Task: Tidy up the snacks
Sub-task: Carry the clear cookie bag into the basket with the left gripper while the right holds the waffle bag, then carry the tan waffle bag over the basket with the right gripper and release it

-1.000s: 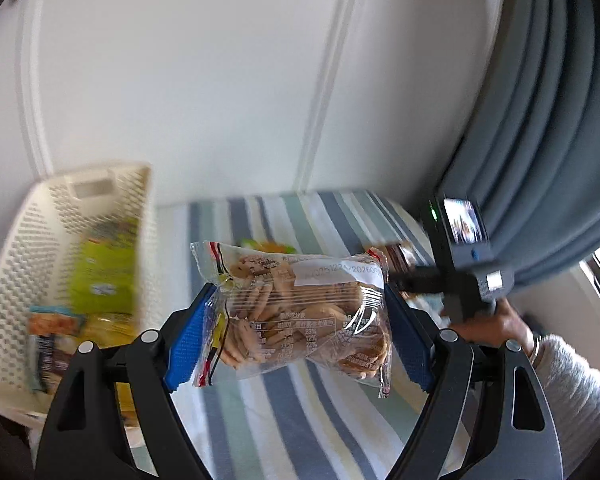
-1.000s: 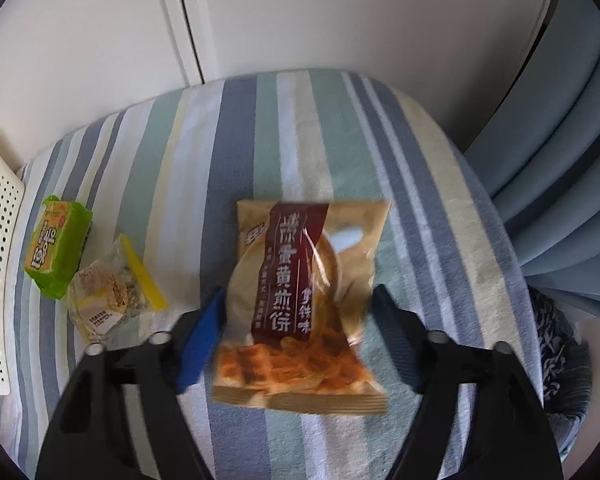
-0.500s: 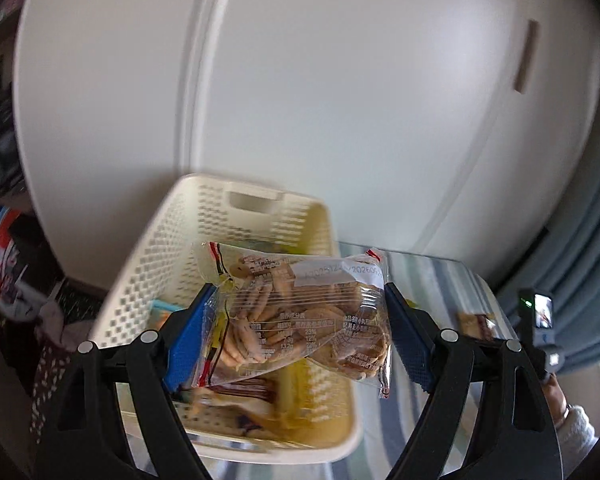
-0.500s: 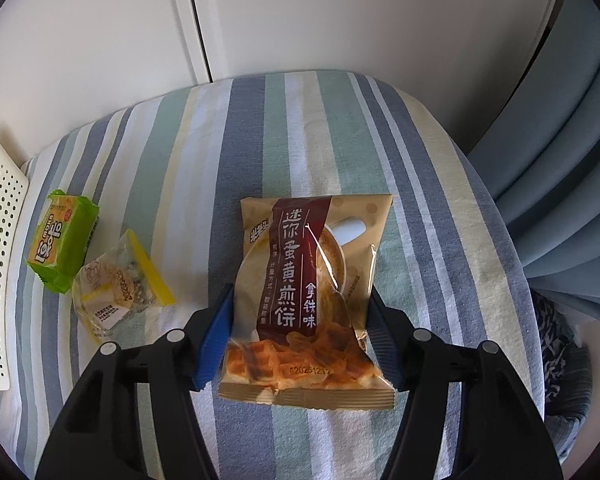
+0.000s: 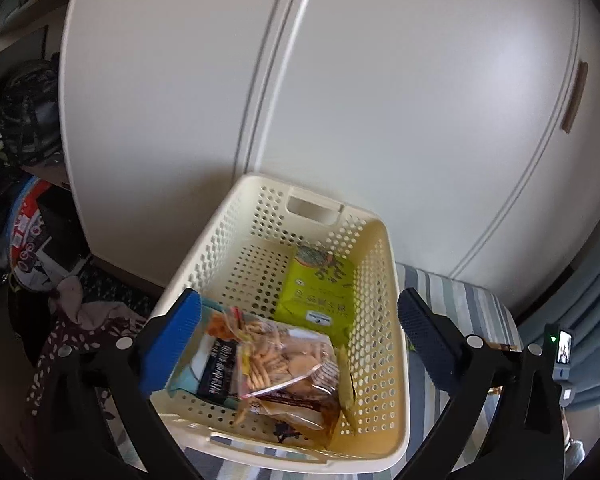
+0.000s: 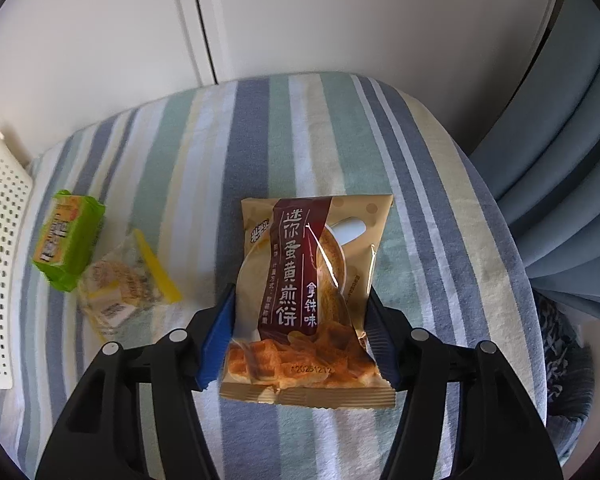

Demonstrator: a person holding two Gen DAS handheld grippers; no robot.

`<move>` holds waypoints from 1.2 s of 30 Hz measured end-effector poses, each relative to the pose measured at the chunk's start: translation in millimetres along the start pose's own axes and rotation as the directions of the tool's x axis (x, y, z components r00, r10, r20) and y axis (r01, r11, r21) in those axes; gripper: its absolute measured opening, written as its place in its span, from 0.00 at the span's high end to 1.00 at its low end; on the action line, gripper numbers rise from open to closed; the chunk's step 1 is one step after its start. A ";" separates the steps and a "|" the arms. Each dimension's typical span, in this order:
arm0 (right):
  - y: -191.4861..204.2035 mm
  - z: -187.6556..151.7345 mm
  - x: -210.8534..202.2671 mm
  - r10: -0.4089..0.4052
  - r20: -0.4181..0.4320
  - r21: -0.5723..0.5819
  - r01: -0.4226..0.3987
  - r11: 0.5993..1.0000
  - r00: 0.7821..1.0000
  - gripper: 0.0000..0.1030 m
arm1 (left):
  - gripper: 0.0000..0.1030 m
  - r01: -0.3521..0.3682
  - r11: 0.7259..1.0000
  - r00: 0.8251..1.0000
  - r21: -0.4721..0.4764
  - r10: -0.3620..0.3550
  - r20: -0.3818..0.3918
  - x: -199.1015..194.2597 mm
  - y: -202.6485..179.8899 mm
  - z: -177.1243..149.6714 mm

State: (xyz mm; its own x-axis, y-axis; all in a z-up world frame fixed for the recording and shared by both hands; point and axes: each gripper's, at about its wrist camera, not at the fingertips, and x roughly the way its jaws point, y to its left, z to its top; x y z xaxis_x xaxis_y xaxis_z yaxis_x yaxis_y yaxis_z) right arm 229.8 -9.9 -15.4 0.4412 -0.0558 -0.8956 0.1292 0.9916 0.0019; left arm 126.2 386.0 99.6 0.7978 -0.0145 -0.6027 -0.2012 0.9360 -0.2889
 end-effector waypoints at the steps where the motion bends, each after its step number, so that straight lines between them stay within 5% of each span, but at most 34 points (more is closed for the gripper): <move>1: 1.1 -0.3 -2.5 0.005 0.011 -0.003 -0.005 1.000 1.000 0.42 | 0.03 -0.003 1.000 1.000 -0.004 0.003 0.011 -2.7 1.3 0.9; 12: 29.9 9.1 -46.0 0.113 0.115 -0.053 -0.108 0.993 0.987 0.43 | 0.03 -0.090 0.996 0.987 0.020 0.086 0.133 -38.6 0.3 11.3; 18: 79.8 21.6 -80.7 0.245 0.167 -0.132 -0.225 0.965 0.955 0.43 | 0.03 -0.126 0.992 0.974 -0.003 0.124 0.188 -56.5 8.8 16.7; 25: 156.1 24.1 -118.0 0.406 0.193 -0.266 -0.351 0.898 0.893 0.43 | 0.03 -0.108 0.994 0.967 -0.010 0.107 0.230 -74.2 8.0 20.1; 36: 243.9 19.6 -123.5 0.471 0.151 -0.358 -0.396 0.845 0.869 0.40 | 0.03 -0.130 0.991 0.948 -0.014 0.128 0.291 -95.3 10.1 23.0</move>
State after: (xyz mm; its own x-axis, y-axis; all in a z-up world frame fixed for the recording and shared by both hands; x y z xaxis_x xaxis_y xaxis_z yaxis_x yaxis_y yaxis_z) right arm 224.2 236.6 104.3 0.5786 0.4013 -0.7100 -0.3839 0.9021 0.1970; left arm 61.2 404.9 171.3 0.8962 0.2085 -0.3917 -0.3108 0.9250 -0.2187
